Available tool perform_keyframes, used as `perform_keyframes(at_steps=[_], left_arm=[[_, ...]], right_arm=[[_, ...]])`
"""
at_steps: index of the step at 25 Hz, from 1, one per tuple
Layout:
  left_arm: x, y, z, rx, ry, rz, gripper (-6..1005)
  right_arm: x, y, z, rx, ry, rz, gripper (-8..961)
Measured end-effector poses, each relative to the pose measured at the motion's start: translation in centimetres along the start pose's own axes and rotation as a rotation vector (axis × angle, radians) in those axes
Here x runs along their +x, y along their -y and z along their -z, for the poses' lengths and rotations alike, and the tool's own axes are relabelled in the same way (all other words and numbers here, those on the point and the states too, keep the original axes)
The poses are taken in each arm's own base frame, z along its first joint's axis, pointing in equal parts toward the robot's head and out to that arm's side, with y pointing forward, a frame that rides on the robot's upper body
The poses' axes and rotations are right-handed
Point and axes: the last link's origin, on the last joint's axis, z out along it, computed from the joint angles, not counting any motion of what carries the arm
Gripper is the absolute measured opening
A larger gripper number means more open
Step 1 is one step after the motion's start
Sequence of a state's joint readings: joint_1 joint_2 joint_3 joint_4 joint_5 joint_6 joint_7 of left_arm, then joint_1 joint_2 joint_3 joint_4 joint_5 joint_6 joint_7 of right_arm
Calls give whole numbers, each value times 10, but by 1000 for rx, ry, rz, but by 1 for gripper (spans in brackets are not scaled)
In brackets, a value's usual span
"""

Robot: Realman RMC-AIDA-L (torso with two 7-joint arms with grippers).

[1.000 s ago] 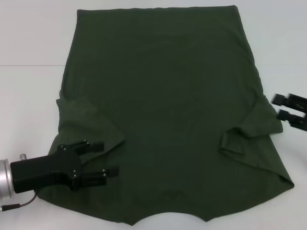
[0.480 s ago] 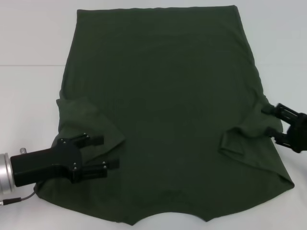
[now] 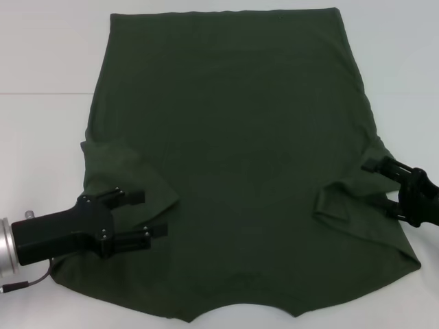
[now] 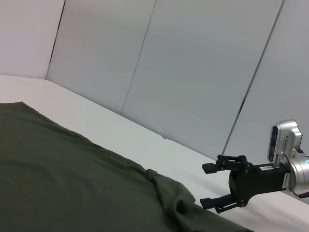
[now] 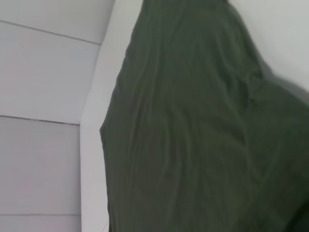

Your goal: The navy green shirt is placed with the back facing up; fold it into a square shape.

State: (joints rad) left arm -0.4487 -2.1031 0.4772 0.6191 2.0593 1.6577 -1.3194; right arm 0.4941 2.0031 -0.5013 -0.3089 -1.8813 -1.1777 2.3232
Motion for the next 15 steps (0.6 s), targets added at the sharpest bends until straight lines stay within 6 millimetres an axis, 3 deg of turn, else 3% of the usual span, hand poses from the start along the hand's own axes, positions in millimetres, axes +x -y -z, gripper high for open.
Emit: perform_keyframes(at_steps=[15], left_arm=[[1,0,-3,-2,-1,-1,813]], right_arm=[[5,3,-16,61,-9,-3,944]])
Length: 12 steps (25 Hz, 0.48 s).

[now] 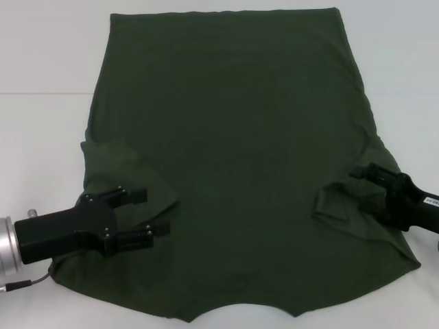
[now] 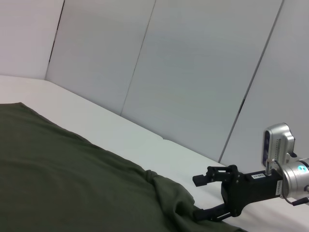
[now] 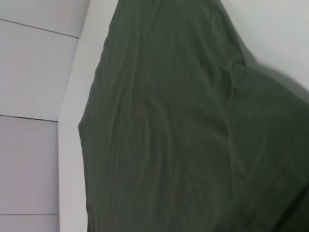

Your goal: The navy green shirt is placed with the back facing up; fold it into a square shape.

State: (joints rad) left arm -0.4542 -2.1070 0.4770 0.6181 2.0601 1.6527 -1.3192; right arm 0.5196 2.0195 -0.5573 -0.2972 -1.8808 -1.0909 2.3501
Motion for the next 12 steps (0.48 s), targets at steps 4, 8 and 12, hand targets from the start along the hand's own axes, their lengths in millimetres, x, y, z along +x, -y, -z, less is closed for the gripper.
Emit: perform_keyframes(at_steps=[4,8,12], left_arm=[[0,-1,0,-4,-1,1,812],[0,-2,0,-9,-2,1,811],[-1,-2,0,-8,-3,3,810]], right_arm=[[-1,-3,-4,4,1,14,945],[-3,-7,-7,-1,-2,26,945],[-5,-10,-8,-3,1,33,945]])
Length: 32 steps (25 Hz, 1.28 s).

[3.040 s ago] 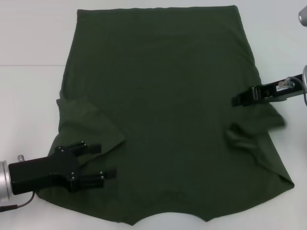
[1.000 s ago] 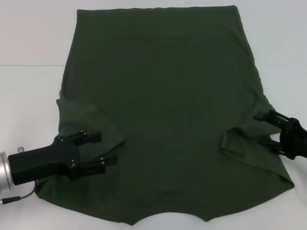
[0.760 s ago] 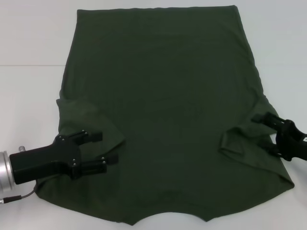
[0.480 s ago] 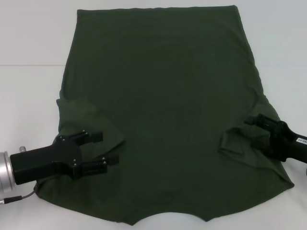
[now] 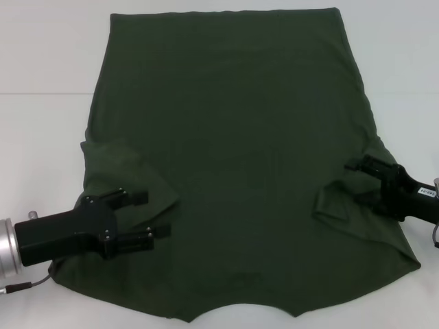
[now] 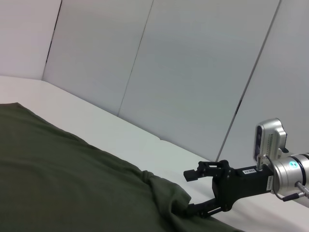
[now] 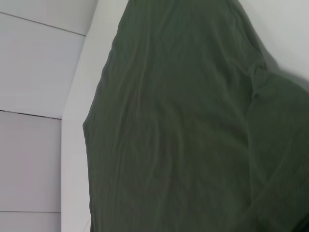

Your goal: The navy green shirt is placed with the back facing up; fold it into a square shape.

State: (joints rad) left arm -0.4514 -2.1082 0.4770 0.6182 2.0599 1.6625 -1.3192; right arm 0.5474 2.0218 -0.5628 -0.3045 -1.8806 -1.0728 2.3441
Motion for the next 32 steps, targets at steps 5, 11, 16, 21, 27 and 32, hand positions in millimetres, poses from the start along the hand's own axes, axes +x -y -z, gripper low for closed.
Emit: perform_keyframes(at_steps=[5,11,16,21,27,32], left_arm=[[0,0,0,-1,-1,1,808],[0,0,-1,-2,-2,-1,806],[1,0,-1,-3,-3,2,804],[1,-1,-2,-5,-3,10,803],[1,-1,-2,-5,-3,10,801],[-1,-2,-2,-7,-5,15,799]], right_arm=[[-2,0,0,3,8,0,945],[-6,-3,-2,5,25,11,945],[-11,-12,-9,3,26,38,945],[-11,-14,-11,0,22,49,944],[-16,-26,-17,-25,30,86,944],[-17,-52,-34,-65,8,178,944]])
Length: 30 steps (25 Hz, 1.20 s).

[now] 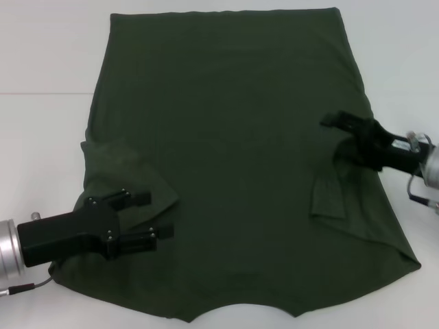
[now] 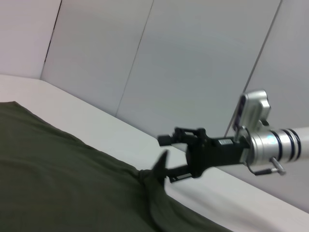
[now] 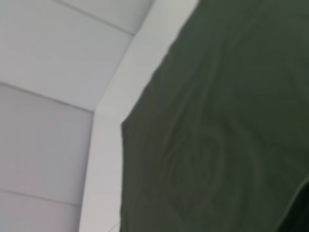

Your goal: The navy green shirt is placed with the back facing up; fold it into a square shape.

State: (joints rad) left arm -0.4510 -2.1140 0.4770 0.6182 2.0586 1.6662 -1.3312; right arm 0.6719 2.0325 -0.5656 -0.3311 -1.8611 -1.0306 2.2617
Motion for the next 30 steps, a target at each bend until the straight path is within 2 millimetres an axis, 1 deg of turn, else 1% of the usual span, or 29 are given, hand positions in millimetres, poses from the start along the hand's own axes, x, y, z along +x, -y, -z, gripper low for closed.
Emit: perform_keyframes(at_steps=[5,11,15,17,20,24,26,27,30], left_arm=[[0,-2,0,-8,-2,10,798],[-1,-2,0,-10,-3,14,796],[-1,-2,0,-11,-4,28,795],[-1,-2,0,-11,-4,43,794],[-1,-2,0,-11,-3,69,793],[0,-2,1,-11,-3,117,792],[2,0,2,-8,0,171,791],[2,0,2,-8,0,171,791],[4,3,7,0,7,255,790]], right_arm=[[-3,-17,-12,-20,-29,70,944],[-3,-24,-12,-50,-53,129,945],[-2,-31,-9,-95,-73,201,945],[-1,-31,-5,-113,-83,237,945],[0,-26,7,-133,-99,270,945],[2,-15,31,-162,-102,303,945],[3,-10,44,-178,-102,349,944],[5,-8,49,-188,-106,383,944],[16,-3,65,-233,-139,518,944]])
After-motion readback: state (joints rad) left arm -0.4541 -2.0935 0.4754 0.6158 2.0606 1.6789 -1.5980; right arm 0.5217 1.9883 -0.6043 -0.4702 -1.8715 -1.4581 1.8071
